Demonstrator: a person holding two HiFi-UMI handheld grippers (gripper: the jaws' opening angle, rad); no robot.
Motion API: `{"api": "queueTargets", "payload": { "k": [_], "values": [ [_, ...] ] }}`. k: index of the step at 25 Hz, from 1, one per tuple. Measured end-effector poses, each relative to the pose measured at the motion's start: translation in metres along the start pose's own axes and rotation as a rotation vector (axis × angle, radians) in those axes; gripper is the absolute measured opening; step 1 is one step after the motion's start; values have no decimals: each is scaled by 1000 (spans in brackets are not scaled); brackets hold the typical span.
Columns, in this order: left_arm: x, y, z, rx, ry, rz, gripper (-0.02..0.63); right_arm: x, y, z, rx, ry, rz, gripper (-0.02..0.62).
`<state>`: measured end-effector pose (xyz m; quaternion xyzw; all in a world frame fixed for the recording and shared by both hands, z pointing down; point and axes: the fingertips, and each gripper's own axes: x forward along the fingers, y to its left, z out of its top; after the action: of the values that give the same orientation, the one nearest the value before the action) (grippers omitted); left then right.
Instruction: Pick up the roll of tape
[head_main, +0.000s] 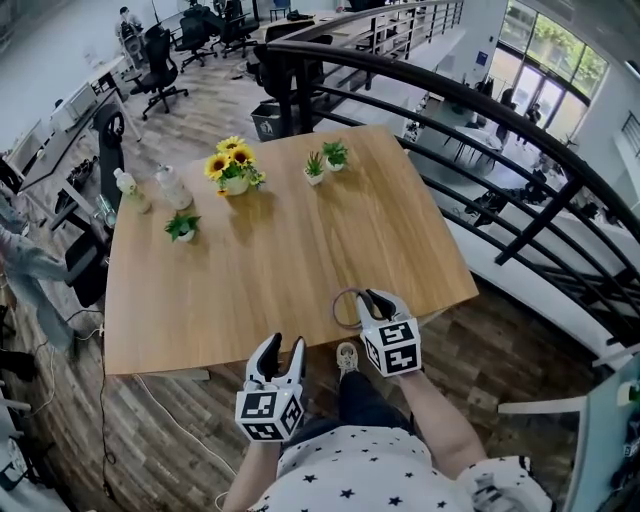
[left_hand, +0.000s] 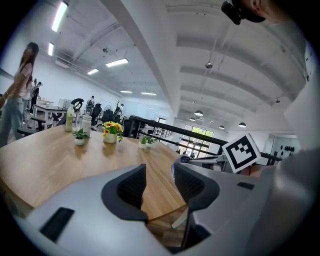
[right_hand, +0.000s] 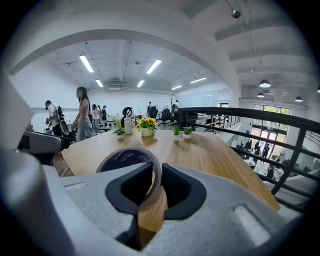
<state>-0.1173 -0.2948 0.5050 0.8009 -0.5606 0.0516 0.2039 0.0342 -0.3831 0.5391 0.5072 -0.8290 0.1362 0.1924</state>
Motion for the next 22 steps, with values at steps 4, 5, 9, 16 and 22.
{"api": "queueTargets", "payload": {
  "k": [4, 5, 9, 16, 22],
  "values": [
    [-20, -4, -4, 9, -12, -4, 172, -23, 13, -2, 4, -27, -3, 67],
    [-26, -5, -5, 11, -14, -5, 172, -30, 17, -3, 4, -33, -5, 67],
    [-53, -11, -9, 23, -22, -8, 172, -59, 35, -7, 7, -52, -11, 67],
    [-86, -20, -18, 35, -32, -20, 172, -101, 59, -13, 8, -96, -12, 67],
    [-110, -23, -22, 46, -44, -23, 172, -132, 76, -16, 12, -129, -18, 67]
  ]
}}
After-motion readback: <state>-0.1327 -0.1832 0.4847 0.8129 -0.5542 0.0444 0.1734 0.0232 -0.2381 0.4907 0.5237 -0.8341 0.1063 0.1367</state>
